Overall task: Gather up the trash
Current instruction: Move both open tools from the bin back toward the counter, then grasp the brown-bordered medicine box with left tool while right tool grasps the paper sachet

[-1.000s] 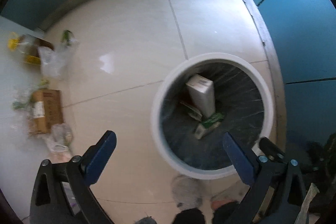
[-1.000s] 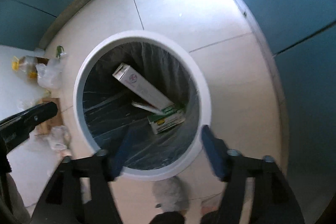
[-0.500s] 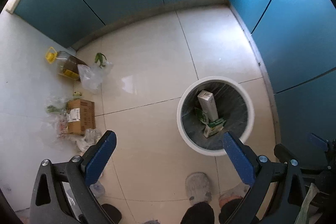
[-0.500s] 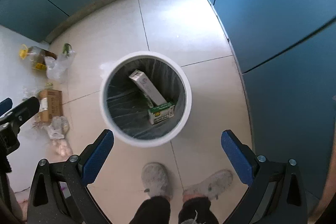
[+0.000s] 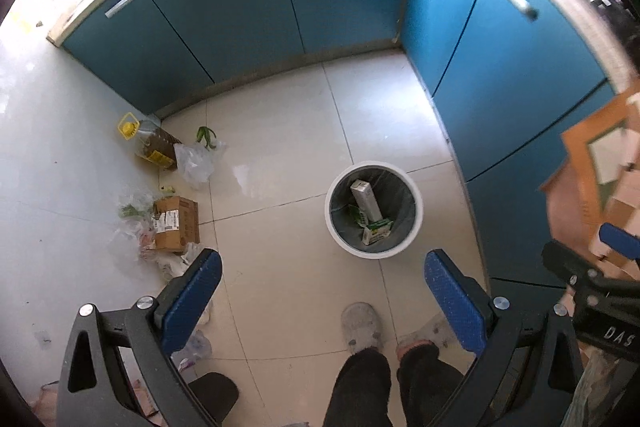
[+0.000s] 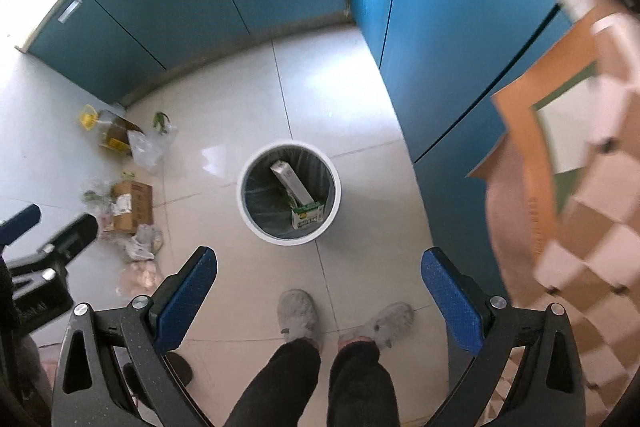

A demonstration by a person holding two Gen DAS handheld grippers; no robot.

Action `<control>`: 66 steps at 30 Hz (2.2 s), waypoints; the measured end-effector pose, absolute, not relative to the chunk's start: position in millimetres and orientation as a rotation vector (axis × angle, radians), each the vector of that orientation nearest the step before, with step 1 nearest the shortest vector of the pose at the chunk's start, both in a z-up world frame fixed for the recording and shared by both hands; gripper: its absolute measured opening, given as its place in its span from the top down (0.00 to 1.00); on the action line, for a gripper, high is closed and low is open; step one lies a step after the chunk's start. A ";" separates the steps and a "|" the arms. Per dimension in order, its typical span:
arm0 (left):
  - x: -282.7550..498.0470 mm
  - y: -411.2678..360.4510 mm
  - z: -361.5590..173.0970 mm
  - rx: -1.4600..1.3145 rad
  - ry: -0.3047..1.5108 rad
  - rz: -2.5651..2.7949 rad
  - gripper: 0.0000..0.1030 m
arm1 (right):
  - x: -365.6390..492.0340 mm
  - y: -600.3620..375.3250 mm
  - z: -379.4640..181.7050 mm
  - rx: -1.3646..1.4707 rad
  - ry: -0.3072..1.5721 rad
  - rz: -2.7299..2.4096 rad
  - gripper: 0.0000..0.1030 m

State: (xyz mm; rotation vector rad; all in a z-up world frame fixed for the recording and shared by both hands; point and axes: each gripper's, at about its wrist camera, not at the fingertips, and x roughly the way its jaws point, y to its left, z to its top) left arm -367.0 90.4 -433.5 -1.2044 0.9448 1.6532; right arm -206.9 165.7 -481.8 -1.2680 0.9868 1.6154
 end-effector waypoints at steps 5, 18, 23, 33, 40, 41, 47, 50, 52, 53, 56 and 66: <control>-351.3 68.0 -370.0 -1.122 0.950 1.672 0.00 | -194.0 143.0 -395.8 -1.216 0.943 1.654 0.00; -297.4 56.2 -256.5 -0.871 0.867 1.731 0.00 | -126.7 99.2 -267.0 -0.928 1.054 1.751 0.00; -220.4 91.3 -210.2 -0.703 0.808 1.716 0.00 | -41.7 100.0 -228.9 -0.725 1.072 1.689 0.00; 39.7 158.4 -219.2 -0.696 0.963 1.326 0.00 | 250.9 58.8 -234.3 -0.437 1.178 1.189 0.00; 260.7 190.7 -310.6 -1.072 1.154 0.890 0.00 | 468.1 -9.1 -281.9 -0.284 1.225 0.761 0.04; 283.7 192.2 -322.4 -1.118 1.178 0.860 0.00 | 485.5 -14.1 -287.4 -0.277 1.223 0.734 0.08; 371.2 193.5 -388.2 -1.421 1.242 0.794 0.01 | 574.6 -38.7 -319.1 -0.293 1.222 0.604 0.25; 383.1 196.5 -406.6 -1.518 1.232 0.829 0.02 | 592.5 -35.7 -334.2 -0.296 1.214 0.590 0.25; 388.5 199.8 -412.3 -1.518 1.245 0.867 0.07 | 599.2 -31.1 -344.6 -0.293 1.219 0.587 0.25; 391.7 200.4 -413.5 -1.499 1.264 0.893 0.07 | 602.3 -28.3 -350.4 -0.289 1.220 0.587 0.25; 406.0 198.2 -405.1 -1.335 1.327 0.911 0.22 | 605.7 -15.1 -370.0 -0.310 1.228 0.595 0.25; 410.4 156.6 -395.7 -0.696 1.507 0.724 0.27 | 587.8 -2.0 -393.8 -0.441 1.137 0.597 0.85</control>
